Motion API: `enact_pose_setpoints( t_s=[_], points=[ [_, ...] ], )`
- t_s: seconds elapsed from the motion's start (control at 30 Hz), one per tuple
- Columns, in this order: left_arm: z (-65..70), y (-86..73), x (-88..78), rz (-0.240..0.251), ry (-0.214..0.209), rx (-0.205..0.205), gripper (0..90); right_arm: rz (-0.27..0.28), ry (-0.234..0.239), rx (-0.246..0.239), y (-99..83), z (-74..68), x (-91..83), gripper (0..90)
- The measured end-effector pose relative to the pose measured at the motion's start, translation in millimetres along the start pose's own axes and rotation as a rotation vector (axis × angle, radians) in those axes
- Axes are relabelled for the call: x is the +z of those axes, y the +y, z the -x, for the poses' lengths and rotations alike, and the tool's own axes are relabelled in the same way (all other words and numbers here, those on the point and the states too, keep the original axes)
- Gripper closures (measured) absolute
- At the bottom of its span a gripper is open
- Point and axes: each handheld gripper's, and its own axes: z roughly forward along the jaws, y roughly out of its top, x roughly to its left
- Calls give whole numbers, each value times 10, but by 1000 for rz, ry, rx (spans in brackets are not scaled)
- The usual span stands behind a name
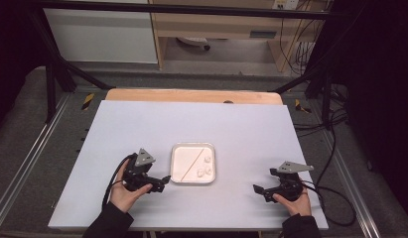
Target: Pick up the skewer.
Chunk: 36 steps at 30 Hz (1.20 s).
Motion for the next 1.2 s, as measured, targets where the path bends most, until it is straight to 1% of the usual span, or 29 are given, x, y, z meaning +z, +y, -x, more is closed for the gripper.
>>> enact_pose_setpoints(
  t_s=[0.17,0.33,0.4,0.43,0.5,0.6,0.63,0.7,0.77,0.83,0.87,0.9,0.93,1.0,1.07,1.1,1.13,1.2],
  points=[
    [92,136,107,-4,-2,10,49,-3,-1,0,-1,-2,1,12],
    [182,264,223,-25,-7,18,62,-3,-1,-3,0,0,-1,13],
    [228,328,301,-45,-3,26,78,-4,-1,0,0,-1,0,12],
    [228,328,301,-45,-3,26,82,-4,0,2,-1,-3,1,13],
    [253,360,355,-57,-11,24,94,-4,0,-1,-1,-3,3,13],
    [293,399,439,-75,-2,21,120,-4,0,-1,-1,-2,3,13],
    [315,426,485,-82,-6,19,132,-3,1,-1,-1,-2,4,13],
    [327,441,505,-84,-6,19,143,-3,0,-4,-1,-1,6,13],
    [368,484,566,-91,-10,19,195,-6,-1,-4,-1,-2,8,13],
    [384,496,585,-94,-12,20,242,-5,0,-2,-2,-5,9,13],
    [398,506,603,-99,-13,23,242,-5,0,-2,-2,-5,9,13],
    [411,513,621,-104,-11,25,269,-5,1,-2,-1,-4,8,13],
    [425,518,640,-109,-14,27,325,-4,1,-3,-1,-3,8,13],
    [448,522,678,-121,-20,27,337,-5,1,-3,-1,-2,8,13],
    [466,520,712,-129,-20,29,407,-7,1,-4,-2,-4,8,13],
    [473,518,727,-131,-18,29,407,-7,1,-4,-2,-4,8,13],
    [477,516,738,-133,-17,29,426,-7,1,-4,-3,-4,8,13],
    [481,510,758,-134,-24,22,503,-6,0,-5,-2,-4,7,14]
  ],
)
